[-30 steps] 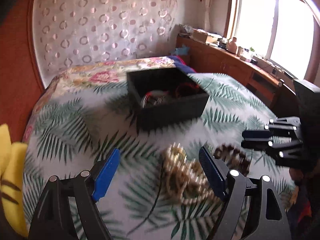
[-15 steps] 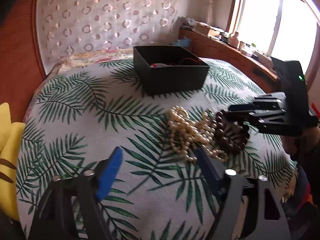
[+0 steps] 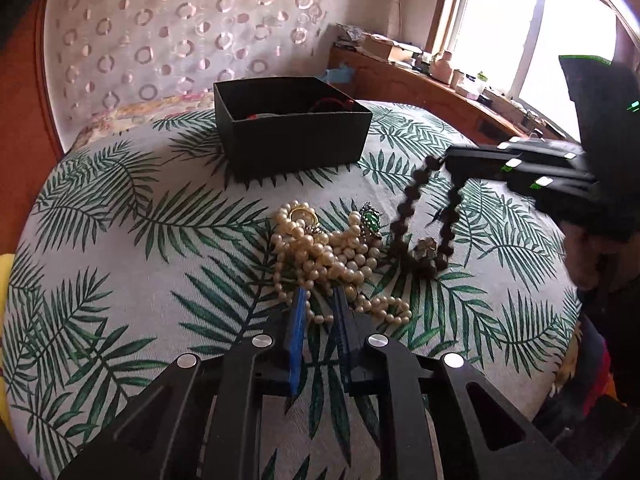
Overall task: Organize jewelry
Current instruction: 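Close the right gripper on the dark brown bead string, then grasp the pearl necklace with the left gripper while the right lifts the brown beads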
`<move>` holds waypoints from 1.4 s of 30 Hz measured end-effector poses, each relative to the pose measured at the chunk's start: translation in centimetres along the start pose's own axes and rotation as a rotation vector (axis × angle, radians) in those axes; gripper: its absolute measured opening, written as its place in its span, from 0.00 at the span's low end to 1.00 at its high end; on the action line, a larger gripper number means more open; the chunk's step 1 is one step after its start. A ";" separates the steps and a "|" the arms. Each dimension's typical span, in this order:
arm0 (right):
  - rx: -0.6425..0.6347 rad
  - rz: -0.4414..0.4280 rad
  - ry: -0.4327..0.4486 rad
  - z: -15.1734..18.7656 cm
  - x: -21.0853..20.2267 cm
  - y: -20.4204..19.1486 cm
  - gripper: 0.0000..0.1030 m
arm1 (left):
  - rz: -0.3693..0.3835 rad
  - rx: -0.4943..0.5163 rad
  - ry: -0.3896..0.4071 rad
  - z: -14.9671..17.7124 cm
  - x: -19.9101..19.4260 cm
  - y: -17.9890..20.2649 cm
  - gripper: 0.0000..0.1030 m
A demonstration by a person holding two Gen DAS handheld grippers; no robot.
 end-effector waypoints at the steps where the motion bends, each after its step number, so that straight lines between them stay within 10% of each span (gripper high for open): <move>1: 0.000 0.002 0.007 -0.2 -0.3 0.1 0.14 | -0.010 0.006 -0.005 -0.1 0.2 0.1 0.13; 14: -0.004 -0.006 0.056 -0.4 -2.8 -0.2 0.14 | -0.090 0.073 0.008 -0.9 0.3 0.2 0.04; 42: -0.044 0.023 0.166 -4.5 -7.8 -0.9 0.14 | -0.077 0.106 0.350 -11.2 -14.6 1.8 0.03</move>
Point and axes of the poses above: each gripper's, at about its wrist camera, not at the fingertips, and x roughly the way its jaws point, y to its right, z to its underside, the point moved 6 cm from there along x, roughly the way its jaws point, and after that the axes turned 3 degrees about -y, right-handed, at the moved point
